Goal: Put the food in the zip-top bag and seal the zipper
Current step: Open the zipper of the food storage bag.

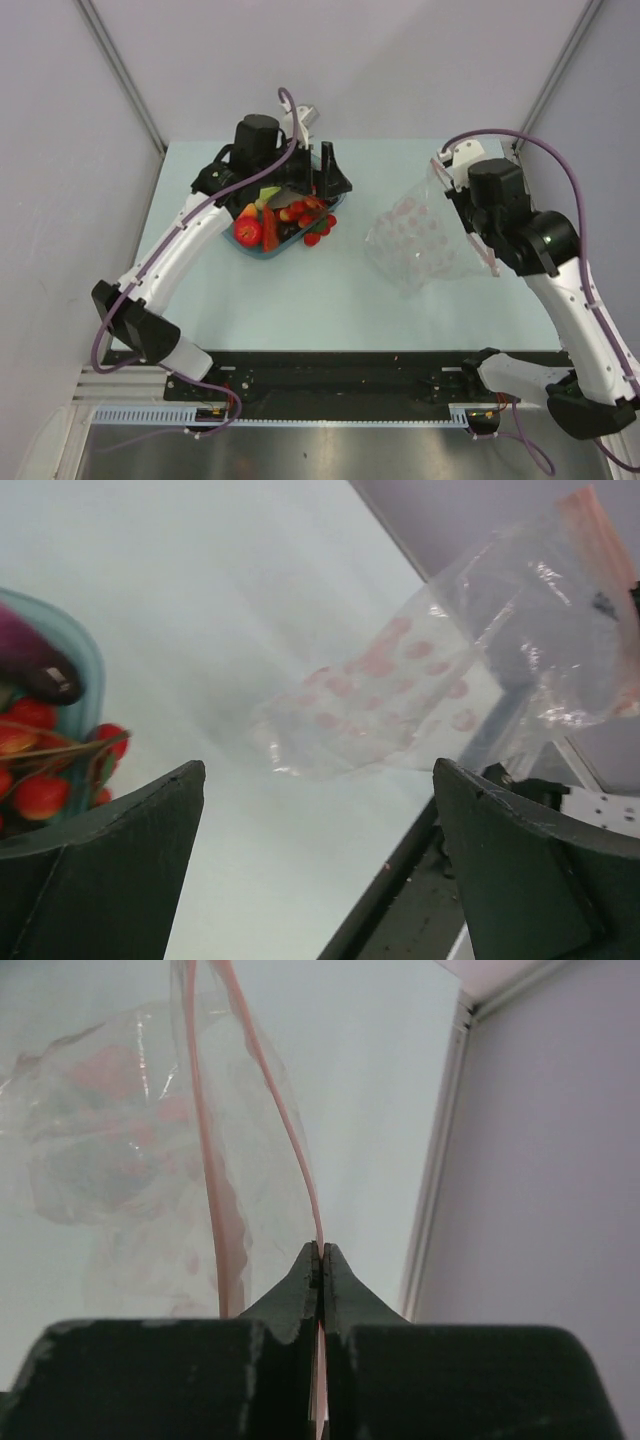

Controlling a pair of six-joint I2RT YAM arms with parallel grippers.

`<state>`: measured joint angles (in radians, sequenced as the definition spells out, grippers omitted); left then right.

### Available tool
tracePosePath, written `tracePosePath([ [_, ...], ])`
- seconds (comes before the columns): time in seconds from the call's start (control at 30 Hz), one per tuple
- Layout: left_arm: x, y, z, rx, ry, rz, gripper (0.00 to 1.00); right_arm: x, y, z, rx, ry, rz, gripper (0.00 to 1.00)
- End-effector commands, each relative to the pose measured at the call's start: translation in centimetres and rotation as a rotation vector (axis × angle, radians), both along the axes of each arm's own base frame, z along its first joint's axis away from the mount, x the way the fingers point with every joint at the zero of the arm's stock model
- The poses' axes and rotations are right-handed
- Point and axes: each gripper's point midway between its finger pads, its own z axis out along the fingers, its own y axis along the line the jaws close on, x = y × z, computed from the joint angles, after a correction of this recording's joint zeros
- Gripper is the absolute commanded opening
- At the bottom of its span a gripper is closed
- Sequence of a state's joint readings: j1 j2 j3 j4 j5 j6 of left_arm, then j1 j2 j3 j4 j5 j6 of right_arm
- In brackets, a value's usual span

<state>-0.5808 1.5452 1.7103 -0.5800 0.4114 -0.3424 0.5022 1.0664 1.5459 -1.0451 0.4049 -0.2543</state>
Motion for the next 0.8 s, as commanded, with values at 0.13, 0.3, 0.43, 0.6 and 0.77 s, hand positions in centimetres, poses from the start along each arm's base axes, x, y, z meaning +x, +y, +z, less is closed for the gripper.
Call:
tracePosePath([
  [0.13, 1.1, 4.3, -0.3, 0.071, -0.165, 0.08, 1.0, -0.6, -5.7, 3.2, -0.204, -0.055, -0.204, 0.0],
  [0.3, 0.4, 4.2, -1.6, 0.012, -0.111, 0.062, 1.0, 1.8, -1.3, 0.3, -0.11, 0.052, -0.121, 0.0],
  [0.43, 0.9, 4.6, -3.3, -0.033, -0.069, 0.081, 0.99, 4.5, 6.7, -5.1, 0.068, 0.229, 0.063, 0.0],
  [0.6, 1.5, 4.7, -5.1, -0.06, -0.037, 0.092, 0.95, 5.5, 14.6, -9.7, 0.31, 0.429, 0.222, 0.0],
  [0.77, 0.8, 3.6, -8.7, -0.111, 0.04, 0.061, 0.87, 8.4, 18.9, -11.1, 0.511, 0.486, 0.261, 0.0],
])
